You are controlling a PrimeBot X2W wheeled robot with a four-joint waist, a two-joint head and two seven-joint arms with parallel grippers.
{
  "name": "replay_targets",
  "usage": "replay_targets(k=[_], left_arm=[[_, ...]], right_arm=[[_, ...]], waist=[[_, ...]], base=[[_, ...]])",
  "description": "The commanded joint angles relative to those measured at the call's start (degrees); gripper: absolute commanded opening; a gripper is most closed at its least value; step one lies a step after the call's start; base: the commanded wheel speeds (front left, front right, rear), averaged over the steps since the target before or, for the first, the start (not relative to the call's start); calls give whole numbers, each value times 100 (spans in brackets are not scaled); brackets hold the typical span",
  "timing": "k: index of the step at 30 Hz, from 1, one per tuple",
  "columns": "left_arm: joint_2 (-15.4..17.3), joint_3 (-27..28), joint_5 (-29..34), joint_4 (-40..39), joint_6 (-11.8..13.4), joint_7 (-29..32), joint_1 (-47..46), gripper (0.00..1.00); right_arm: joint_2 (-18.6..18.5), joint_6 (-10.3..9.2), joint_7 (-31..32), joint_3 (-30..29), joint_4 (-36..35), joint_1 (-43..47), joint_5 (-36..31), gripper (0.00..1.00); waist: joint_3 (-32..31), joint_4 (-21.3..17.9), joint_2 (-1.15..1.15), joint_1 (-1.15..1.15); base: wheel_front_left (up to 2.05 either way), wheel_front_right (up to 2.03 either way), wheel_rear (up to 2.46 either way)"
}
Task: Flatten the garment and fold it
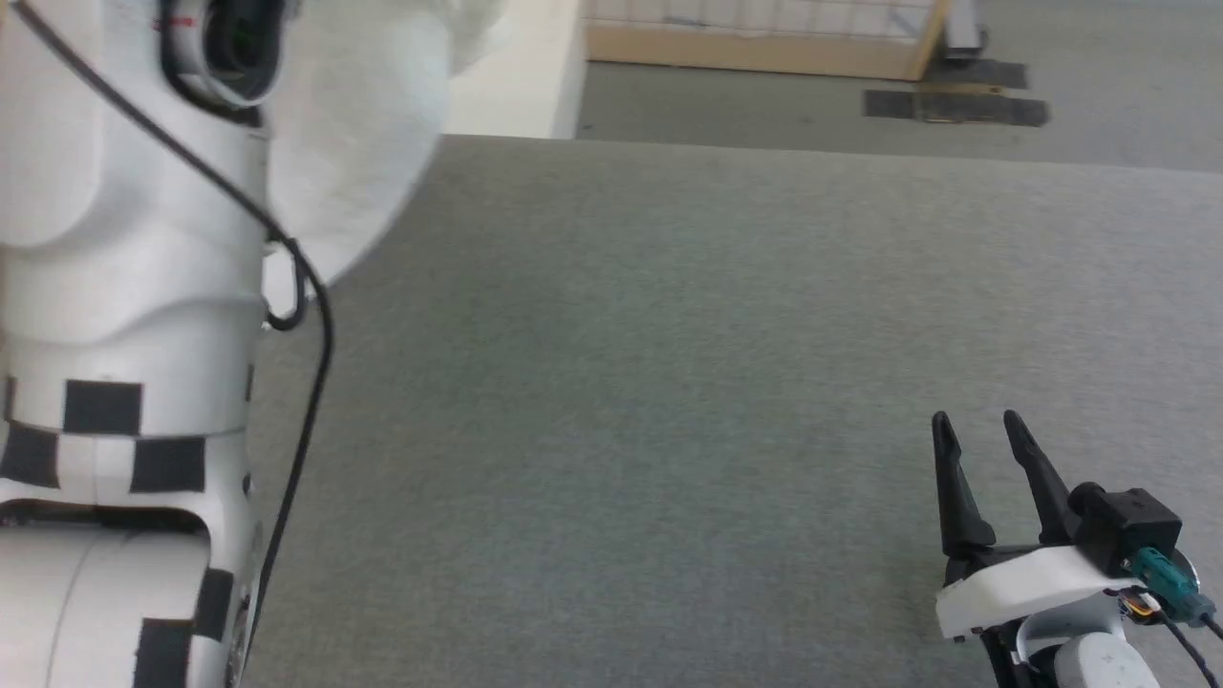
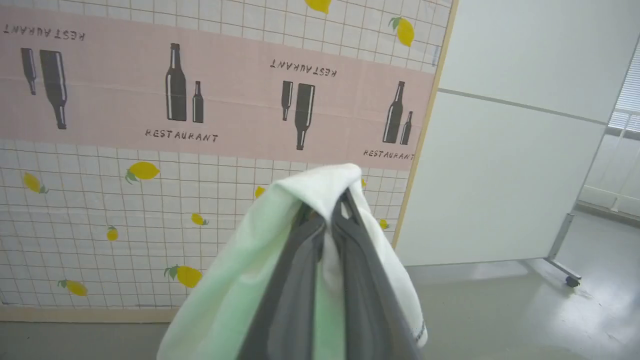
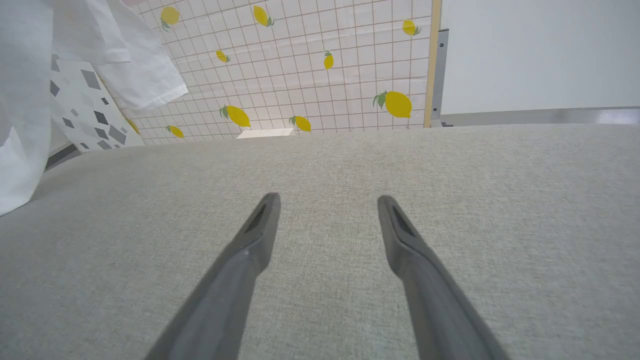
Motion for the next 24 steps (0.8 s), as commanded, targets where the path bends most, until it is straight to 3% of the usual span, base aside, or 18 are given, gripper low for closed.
replay_targets(k=[1, 10, 18, 22, 23, 24], left_arm=[[-40, -151, -58, -86, -38, 138, 67, 0], [-161, -1162, -574, -215, -42, 1188, 1976, 0], [-297, -2084, -543, 260, -25, 1729, 3879, 0], [-442, -2181, -710, 336, -10, 1671, 4345, 0], [-463, -2109, -745, 286, 30, 1521, 4371, 78], [-478, -2012, -784, 222, 72, 1358, 4372, 100]], right_arm=[[-3, -9, -40, -52, 38, 20, 47, 100], [-3, -9, -44, -361, -50, 245, 72, 100], [-3, -9, -45, -367, -116, 341, 122, 100], [-3, -9, -45, -346, -151, 337, 158, 100], [-3, -9, -45, -333, -154, 336, 167, 100], [-3, -9, -45, -317, -154, 336, 173, 100]], waist=[[-367, -639, 0, 0], [-477, -1111, 0, 0], [-418, -1152, 0, 0], [-395, -1051, 0, 0], [-403, -1012, 0, 0], [-414, -987, 0, 0]], base=[[0, 0, 0], [0, 0, 0], [0, 0, 0], [0, 0, 0], [0, 0, 0], [0, 0, 0]])
